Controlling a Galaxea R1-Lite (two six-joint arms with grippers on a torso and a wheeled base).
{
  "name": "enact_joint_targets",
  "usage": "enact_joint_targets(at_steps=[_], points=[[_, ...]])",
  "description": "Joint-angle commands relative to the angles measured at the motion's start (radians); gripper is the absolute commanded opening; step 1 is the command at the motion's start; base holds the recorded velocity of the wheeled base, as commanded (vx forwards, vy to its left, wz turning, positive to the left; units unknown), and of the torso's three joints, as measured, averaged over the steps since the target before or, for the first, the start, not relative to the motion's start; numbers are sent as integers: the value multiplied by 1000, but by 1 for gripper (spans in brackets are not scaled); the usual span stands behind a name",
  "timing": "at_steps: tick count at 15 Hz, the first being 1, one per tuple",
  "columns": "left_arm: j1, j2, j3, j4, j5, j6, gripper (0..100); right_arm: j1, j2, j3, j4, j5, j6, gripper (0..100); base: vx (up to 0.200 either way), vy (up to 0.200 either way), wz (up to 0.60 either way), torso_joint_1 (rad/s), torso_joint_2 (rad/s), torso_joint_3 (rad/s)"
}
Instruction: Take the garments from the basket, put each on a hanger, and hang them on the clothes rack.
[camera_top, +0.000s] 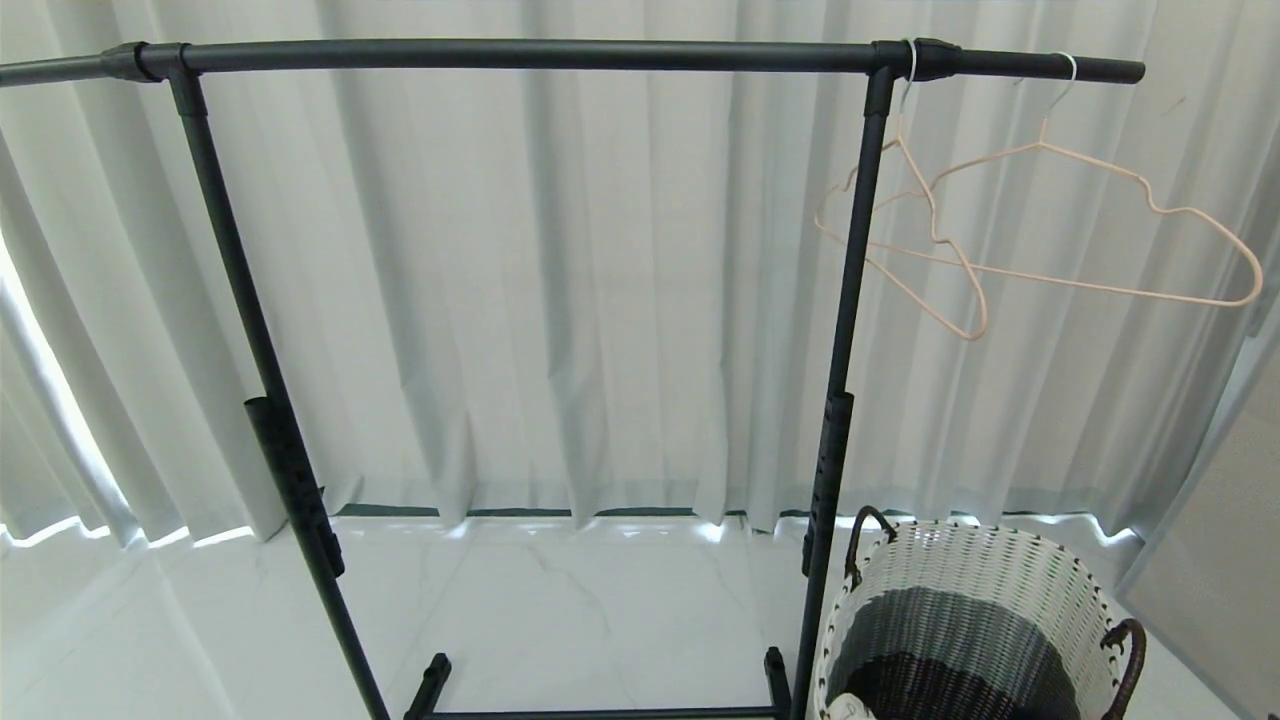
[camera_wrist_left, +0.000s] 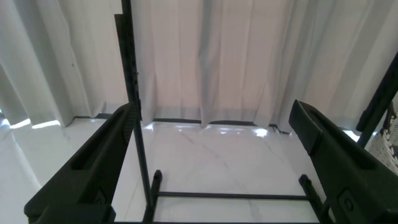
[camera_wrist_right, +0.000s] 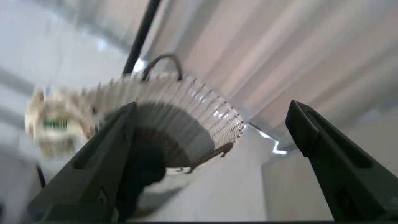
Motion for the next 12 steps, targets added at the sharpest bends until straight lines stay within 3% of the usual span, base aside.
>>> enact_joint_targets(at_steps=[1,3,6,12], points=[[0,0,0,-1,-1,2,100,106,588,-182,4,52,-278,100,0,0,0,0,0,0],[0,0,0,-1,-1,8,100,192,760,-165,1,40,-282,100,0,0,0,0,0,0],[0,0,0,-1,-1,7,100,295,933,-124,0,-121,-279,100,0,0,0,0,0,0],[0,0,0,-1,-1,5,100,322,984,-4,-4,-204,-279,100,0,0,0,0,0,0]])
